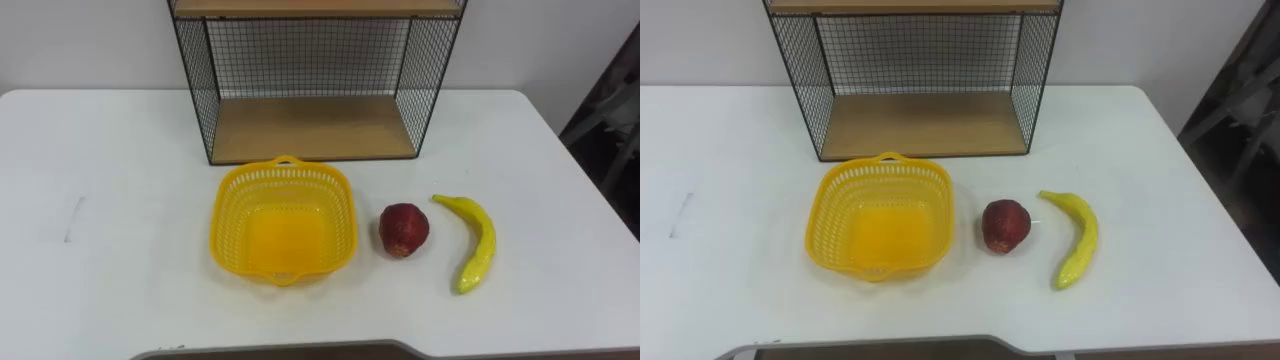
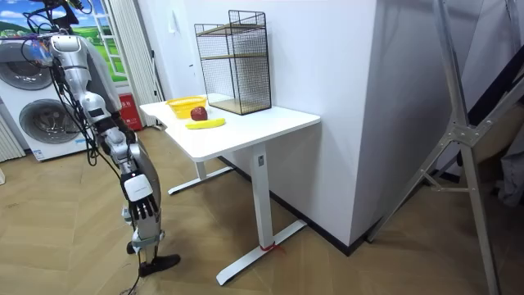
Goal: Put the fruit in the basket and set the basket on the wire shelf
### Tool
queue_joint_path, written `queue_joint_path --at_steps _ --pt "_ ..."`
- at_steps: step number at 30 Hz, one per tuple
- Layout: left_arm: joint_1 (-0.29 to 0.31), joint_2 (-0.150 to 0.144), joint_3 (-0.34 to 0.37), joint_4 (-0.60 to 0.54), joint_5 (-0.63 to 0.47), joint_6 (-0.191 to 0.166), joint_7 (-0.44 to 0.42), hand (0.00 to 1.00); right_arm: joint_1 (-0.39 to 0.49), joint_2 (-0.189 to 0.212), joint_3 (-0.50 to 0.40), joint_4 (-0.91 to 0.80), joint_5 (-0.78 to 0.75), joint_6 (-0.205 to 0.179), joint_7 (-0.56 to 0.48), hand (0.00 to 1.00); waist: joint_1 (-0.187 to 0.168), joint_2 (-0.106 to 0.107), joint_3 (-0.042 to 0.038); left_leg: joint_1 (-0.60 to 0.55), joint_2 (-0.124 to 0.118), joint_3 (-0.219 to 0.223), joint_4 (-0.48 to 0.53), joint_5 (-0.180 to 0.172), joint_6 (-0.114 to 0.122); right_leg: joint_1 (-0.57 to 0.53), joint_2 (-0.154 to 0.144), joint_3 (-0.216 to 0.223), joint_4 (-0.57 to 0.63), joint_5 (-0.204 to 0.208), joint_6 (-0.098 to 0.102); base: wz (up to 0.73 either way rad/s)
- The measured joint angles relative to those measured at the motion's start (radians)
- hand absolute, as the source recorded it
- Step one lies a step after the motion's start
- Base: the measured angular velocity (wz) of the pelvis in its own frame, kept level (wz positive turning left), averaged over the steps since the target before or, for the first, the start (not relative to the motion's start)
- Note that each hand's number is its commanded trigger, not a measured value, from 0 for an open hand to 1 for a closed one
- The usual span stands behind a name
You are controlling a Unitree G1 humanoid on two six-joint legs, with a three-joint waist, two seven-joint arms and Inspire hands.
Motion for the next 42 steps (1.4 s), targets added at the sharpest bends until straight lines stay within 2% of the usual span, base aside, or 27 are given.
queue_joint_path --at_steps 5,10,13,16,19,24,27,29,32,37,39,42 --pt "0.001 0.0 0.004 0.0 0.0 -0.005 0.014 0.0 0.0 0.0 -0.002 0.002 0.022 -0.015 -0.01 0.0 0.002 0.0 0.0 0.001 0.001 0.002 0.001 0.0 0.0 -0.002 0.001 0.0 0.0 0.0 0.0 0.0" --pt "0.0 0.0 0.019 -0.004 -0.014 -0.009 0.027 0.0 0.0 0.0 -0.015 -0.004 0.154 -0.022 -0.044 0.0 0.002 0.0 0.0004 -0.003 0.002 0.004 -0.004 0.0 0.0 -0.006 0.003 0.003 -0.004 0.0 0.0 0.0" --pt "0.001 0.0 0.026 -0.004 -0.018 -0.011 0.033 0.0 0.0 -0.001 -0.048 -0.007 0.327 -0.027 -0.077 0.0 0.005 -0.001 0.0003 0.001 0.006 0.018 -0.01 0.0 -0.001 -0.008 0.009 0.013 -0.011 0.001 -0.002 -0.11" --pt "0.014 -0.001 0.06 0.0 -0.02 -0.025 0.036 0.0 0.0 0.002 -0.113 -0.006 0.531 -0.058 -0.1 0.0 0.0 -0.003 0.0008 0.002 0.01 0.028 -0.008 0.0 -0.001 -0.002 0.013 0.025 -0.013 0.005 -0.003 -0.1" --pt "0.023 0.0 0.07 0.0 -0.023 -0.046 0.056 0.0 -0.001 0.005 -0.169 -0.011 0.733 -0.089 -0.135 0.0 -0.016 -0.002 0.0013 0.002 0.009 0.027 -0.003 0.0 -0.001 0.002 0.012 0.026 -0.016 0.005 -0.003 0.0" --pt "0.041 -0.001 0.102 -0.005 -0.036 -0.08 0.077 0.0 -0.002 0.004 -0.284 -0.064 1.098 -0.114 -0.196 0.0 -0.042 0.002 0.0029 0.009 0.011 0.031 -0.011 -0.001 -0.003 0.003 0.015 0.023 -0.016 0.007 -0.004 0.0" --pt "0.078 -0.001 0.124 -0.045 -0.054 -0.097 0.098 0.0 0.003 0.005 -0.371 -0.168 1.324 -0.131 -0.271 0.0 -0.07 0.007 0.0041 0.011 0.011 0.032 -0.018 -0.002 -0.004 0.003 0.016 0.027 -0.014 0.007 -0.004 -0.03" --pt "0.085 0.001 0.134 -0.045 -0.061 -0.099 0.112 0.0 0.002 0.005 -0.403 -0.238 1.395 -0.154 -0.316 0.0 -0.078 0.009 0.0035 0.009 0.01 0.037 -0.017 -0.002 -0.004 -0.005 0.016 0.033 -0.014 0.007 -0.004 -0.06" --pt "0.087 0.004 0.148 -0.052 -0.079 -0.103 0.123 0.0 0.0 0.004 -0.449 -0.321 1.459 -0.197 -0.385 0.0 -0.087 0.01 0.003 0.01 0.01 0.038 -0.009 -0.002 -0.004 -0.006 0.016 0.033 -0.021 0.007 -0.004 -0.01" --pt "0.111 0.01 0.158 -0.085 -0.097 -0.124 0.13 0.0 0.003 0.004 -0.533 -0.482 1.454 -0.251 -0.558 0.0 -0.11 0.01 -0.0011 0.0 0.01 0.034 -0.011 -0.002 -0.004 -0.01 0.017 0.033 -0.026 0.009 -0.002 0.0" --pt "0.111 0.013 0.158 -0.086 -0.097 -0.128 0.133 0.0 0.004 0.003 -0.566 -0.562 1.441 -0.27 -0.627 0.0 -0.117 0.01 -0.0023 -0.006 0.009 0.036 -0.01 -0.002 -0.004 -0.01 0.017 0.032 -0.025 0.009 -0.002 0.0" --pt "0.109 0.017 0.158 -0.104 -0.097 -0.14 0.143 0.0 0.003 0.0 -0.601 -0.767 1.326 -0.307 -0.794 0.0 -0.115 0.007 -0.0022 -0.018 0.008 0.033 -0.007 -0.001 -0.004 -0.026 0.015 0.032 -0.014 0.009 -0.002 0.0"
